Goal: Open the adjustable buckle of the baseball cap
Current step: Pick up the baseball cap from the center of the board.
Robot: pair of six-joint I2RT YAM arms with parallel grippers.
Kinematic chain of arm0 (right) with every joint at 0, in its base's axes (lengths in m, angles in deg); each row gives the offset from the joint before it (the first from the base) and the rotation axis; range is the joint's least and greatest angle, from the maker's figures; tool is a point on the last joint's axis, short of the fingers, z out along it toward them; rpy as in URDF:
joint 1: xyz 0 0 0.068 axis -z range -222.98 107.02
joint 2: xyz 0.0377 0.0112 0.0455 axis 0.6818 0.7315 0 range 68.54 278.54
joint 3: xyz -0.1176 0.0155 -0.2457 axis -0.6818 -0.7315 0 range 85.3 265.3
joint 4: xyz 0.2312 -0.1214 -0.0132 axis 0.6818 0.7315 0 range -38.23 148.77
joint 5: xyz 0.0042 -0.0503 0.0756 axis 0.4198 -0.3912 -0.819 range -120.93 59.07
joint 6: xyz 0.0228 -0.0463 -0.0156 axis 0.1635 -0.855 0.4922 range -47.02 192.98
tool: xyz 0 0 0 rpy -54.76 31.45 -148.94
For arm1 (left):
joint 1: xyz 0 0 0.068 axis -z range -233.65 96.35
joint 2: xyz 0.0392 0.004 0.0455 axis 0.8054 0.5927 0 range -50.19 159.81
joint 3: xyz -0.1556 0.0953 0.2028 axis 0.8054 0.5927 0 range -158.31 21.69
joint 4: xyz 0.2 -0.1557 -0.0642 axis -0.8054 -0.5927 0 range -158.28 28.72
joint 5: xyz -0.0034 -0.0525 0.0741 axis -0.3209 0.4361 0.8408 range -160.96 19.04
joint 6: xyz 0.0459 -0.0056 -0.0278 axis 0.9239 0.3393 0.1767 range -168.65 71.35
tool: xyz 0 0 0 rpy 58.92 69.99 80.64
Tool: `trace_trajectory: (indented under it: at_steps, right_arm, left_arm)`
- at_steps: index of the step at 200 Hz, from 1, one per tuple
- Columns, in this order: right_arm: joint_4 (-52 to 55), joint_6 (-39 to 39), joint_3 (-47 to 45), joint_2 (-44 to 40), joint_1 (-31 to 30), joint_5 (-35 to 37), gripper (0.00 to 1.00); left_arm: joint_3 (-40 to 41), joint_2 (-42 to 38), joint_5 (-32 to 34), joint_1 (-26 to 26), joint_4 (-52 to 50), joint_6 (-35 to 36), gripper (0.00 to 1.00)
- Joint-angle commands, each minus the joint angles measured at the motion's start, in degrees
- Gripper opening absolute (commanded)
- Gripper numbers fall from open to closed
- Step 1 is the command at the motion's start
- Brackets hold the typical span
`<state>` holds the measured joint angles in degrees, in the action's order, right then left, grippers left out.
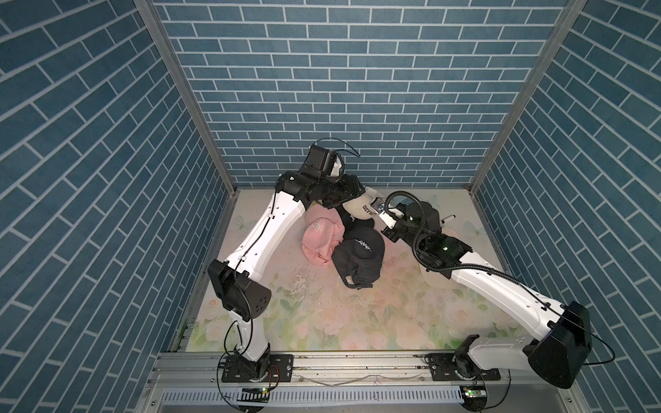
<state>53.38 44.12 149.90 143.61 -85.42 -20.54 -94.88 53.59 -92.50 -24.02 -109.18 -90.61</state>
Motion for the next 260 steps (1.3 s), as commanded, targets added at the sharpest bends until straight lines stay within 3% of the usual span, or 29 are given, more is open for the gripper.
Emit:
trace_trajectory:
  at_steps: [1, 47, 58, 78, 124, 127, 143, 166, 190, 214, 260]
  right_arm:
    - [-3.6, -2.4, -0.5, -0.4, -0.9, -0.3, 0.0]
    - [-4.8, -5.3, -2.4, -0.4, -3.4, 1.5, 0.0]
    - [-5.0, -6.0, -2.8, -0.5, -3.9, 2.0, 0.0]
    - [-7.1, -6.2, -4.1, -1.2, -4.7, 2.9, 0.0]
    - [-8.1, -5.8, -4.4, -1.1, -5.2, 4.8, 0.0]
    - [-7.8, -5.4, -4.2, -1.1, -5.2, 5.0, 0.04]
    - [-4.3, -2.7, -2.5, -1.4, -5.1, 5.0, 0.3]
    - [-1.9, 3.8, -2.2, -4.3, -2.6, 3.7, 0.43]
    - [-0.8, 15.8, -3.9, -10.1, 6.7, -6.9, 0.5]
    - [1.4, 20.7, -3.4, -11.9, 13.2, -12.8, 0.52]
    - [10.3, 32.0, 3.1, -3.6, 23.8, -16.7, 0.55]
  left_arm:
    - [5.9, -0.6, -4.6, 0.7, 6.9, -4.6, 0.78]
    - [5.4, 1.4, -3.8, 1.2, 11.2, -6.7, 0.75]
    - [5.3, 1.7, -3.5, 1.3, 11.3, -6.7, 0.7]
    - [6.5, 1.7, -4.3, 1.3, 12.9, -6.7, 0.56]
    - [6.6, 2.3, -7.2, 1.8, 15.9, -3.7, 0.03]
    - [6.5, 2.2, -7.1, 1.9, 16.0, -3.2, 0.0]
    - [6.4, 1.8, -6.4, 2.1, 16.5, 0.3, 0.0]
    - [6.0, 0.7, -3.6, 2.6, 16.6, 7.8, 0.0]
    - [5.4, -0.6, 3.4, 4.8, 14.4, 20.5, 0.0]
    - [6.1, -1.3, 8.4, 7.3, 13.1, 29.0, 0.0]
    - [15.0, -6.0, 18.9, 13.1, 19.0, 41.3, 0.0]
